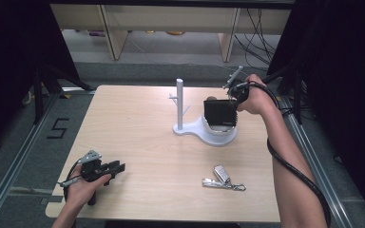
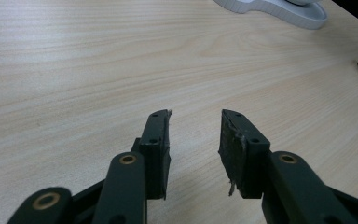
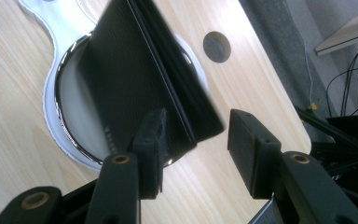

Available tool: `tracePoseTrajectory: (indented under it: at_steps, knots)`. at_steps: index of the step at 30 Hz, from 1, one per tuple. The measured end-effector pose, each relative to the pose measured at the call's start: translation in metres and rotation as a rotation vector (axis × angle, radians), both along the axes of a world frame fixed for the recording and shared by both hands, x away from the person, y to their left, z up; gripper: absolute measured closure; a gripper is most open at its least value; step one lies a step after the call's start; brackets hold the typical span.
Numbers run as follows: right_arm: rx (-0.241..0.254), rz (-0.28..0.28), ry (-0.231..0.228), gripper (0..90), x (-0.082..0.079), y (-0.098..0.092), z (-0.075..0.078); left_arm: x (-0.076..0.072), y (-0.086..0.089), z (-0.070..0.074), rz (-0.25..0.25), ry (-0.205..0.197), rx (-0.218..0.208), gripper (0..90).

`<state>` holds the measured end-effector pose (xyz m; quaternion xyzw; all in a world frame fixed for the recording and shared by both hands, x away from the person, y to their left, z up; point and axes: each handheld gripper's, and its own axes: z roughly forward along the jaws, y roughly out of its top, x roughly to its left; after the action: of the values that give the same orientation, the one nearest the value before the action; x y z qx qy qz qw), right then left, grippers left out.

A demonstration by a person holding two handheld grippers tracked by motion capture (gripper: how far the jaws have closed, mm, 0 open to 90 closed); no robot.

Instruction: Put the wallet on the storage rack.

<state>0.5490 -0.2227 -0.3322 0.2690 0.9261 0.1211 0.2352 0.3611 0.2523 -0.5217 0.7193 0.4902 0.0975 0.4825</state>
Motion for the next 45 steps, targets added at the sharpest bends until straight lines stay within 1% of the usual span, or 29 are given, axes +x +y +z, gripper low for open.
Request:
tracePoseTrajectory:
  at_steps: [1, 3, 4, 5, 7, 9, 11, 13, 14, 15, 17, 19, 21, 22, 23, 24, 25, 26, 27, 28, 30, 31, 33, 34, 36, 37, 39, 42, 45]
  knots:
    - [-0.005, 0.013, -0.009, 58.5, 0.000, 0.000, 0.001, 0.000, 0.000, 0.000, 0.000, 0.000, 0.000, 62.1]
    - [-0.003, 0.013, -0.006, 58.8, -0.001, 0.000, 0.002, 0.000, 0.000, 0.000, -0.001, -0.002, 0.003, 62.1]
    - [-0.007, 0.024, -0.001, 59.2, -0.001, 0.001, 0.002, 0.000, -0.001, 0.000, -0.001, -0.002, 0.003, 62.1]
    - [-0.021, 0.024, -0.009, 59.1, -0.001, 0.000, 0.001, 0.000, -0.002, 0.000, -0.001, -0.002, 0.001, 62.0]
    - [-0.017, 0.025, -0.003, 59.6, -0.002, 0.001, 0.000, 0.000, -0.002, 0.000, -0.007, -0.002, -0.002, 61.9]
    - [-0.015, 0.022, 0.005, 59.9, -0.002, 0.001, -0.002, 0.000, -0.002, 0.000, -0.008, -0.002, -0.001, 61.9]
    - [-0.023, 0.010, -0.005, 60.2, -0.004, 0.001, -0.003, -0.001, -0.002, 0.000, 0.001, -0.005, -0.001, 61.9]
    - [-0.014, 0.018, -0.004, 60.7, -0.003, 0.000, -0.002, 0.000, -0.001, -0.001, -0.003, -0.002, -0.001, 61.9]
    - [-0.015, 0.001, -0.001, 60.6, -0.005, -0.001, -0.002, 0.000, -0.001, -0.001, -0.003, -0.001, -0.001, 61.9]
    - [-0.015, 0.013, -0.004, 60.6, -0.004, -0.002, -0.002, 0.000, -0.001, 0.000, -0.002, 0.001, 0.004, 61.9]
    - [-0.008, 0.009, 0.000, 60.8, -0.005, -0.002, -0.002, -0.001, -0.001, 0.000, -0.001, -0.001, 0.005, 61.9]
    - [0.005, -0.013, 0.000, 60.8, -0.007, -0.005, -0.001, -0.001, -0.002, 0.000, -0.004, -0.002, -0.002, 61.9]
    - [0.006, -0.017, 0.002, 60.7, -0.008, -0.005, -0.001, -0.001, -0.001, 0.001, -0.002, -0.001, 0.002, 61.9]
    - [0.006, -0.007, 0.000, 60.4, -0.008, -0.007, 0.000, -0.001, -0.001, 0.001, -0.003, -0.001, 0.002, 61.8]
    - [0.011, -0.020, 0.005, 60.2, -0.011, -0.008, 0.000, -0.001, -0.001, 0.001, -0.003, -0.002, 0.002, 61.9]
    - [0.010, -0.013, 0.006, 60.2, -0.012, -0.009, 0.000, -0.001, -0.002, 0.001, 0.000, -0.002, 0.001, 61.9]
    - [0.008, -0.024, 0.009, 59.9, -0.015, -0.010, 0.001, -0.001, -0.002, 0.001, 0.004, -0.008, -0.002, 61.8]
    - [0.009, -0.024, 0.022, 59.7, -0.017, -0.011, 0.001, -0.001, -0.002, 0.001, 0.001, -0.012, -0.002, 61.8]
    - [0.009, -0.036, 0.031, 59.5, -0.020, -0.011, 0.001, -0.001, -0.002, 0.001, -0.003, -0.010, 0.000, 61.8]
    - [0.005, -0.032, 0.038, 59.6, -0.022, -0.013, 0.000, -0.001, -0.002, 0.001, -0.006, -0.007, 0.001, 61.8]
    - [0.012, -0.043, 0.056, 59.6, -0.026, -0.015, -0.003, -0.001, -0.003, 0.001, -0.007, -0.016, -0.002, 61.6]
    - [0.009, -0.050, 0.068, 59.6, -0.029, -0.017, -0.005, -0.002, -0.002, 0.002, -0.011, -0.011, 0.003, 61.5]
    - [0.010, -0.066, 0.087, 59.2, -0.033, -0.019, -0.008, -0.002, -0.002, 0.002, -0.007, -0.014, -0.001, 61.3]
    - [0.013, -0.089, 0.108, 58.9, -0.036, -0.021, -0.011, -0.002, -0.002, 0.002, -0.001, -0.019, -0.001, 61.1]
    - [0.017, -0.082, 0.129, 58.0, -0.040, -0.024, -0.015, -0.002, -0.001, 0.002, -0.001, -0.021, -0.003, 60.9]
    - [0.032, -0.108, 0.160, 57.5, -0.046, -0.026, -0.018, -0.002, -0.002, 0.002, 0.005, -0.026, -0.010, 60.7]
    - [0.033, -0.115, 0.167, 56.2, -0.048, -0.027, -0.020, -0.002, -0.002, 0.002, 0.005, -0.026, -0.009, 60.6]
    - [0.054, -0.148, 0.183, 53.9, -0.057, -0.030, -0.026, -0.002, -0.002, 0.003, -0.002, -0.013, 0.004, 60.4]
    - [0.066, -0.145, 0.200, 53.4, -0.065, -0.030, -0.034, -0.002, -0.003, 0.002, -0.003, -0.017, -0.002, 60.4]
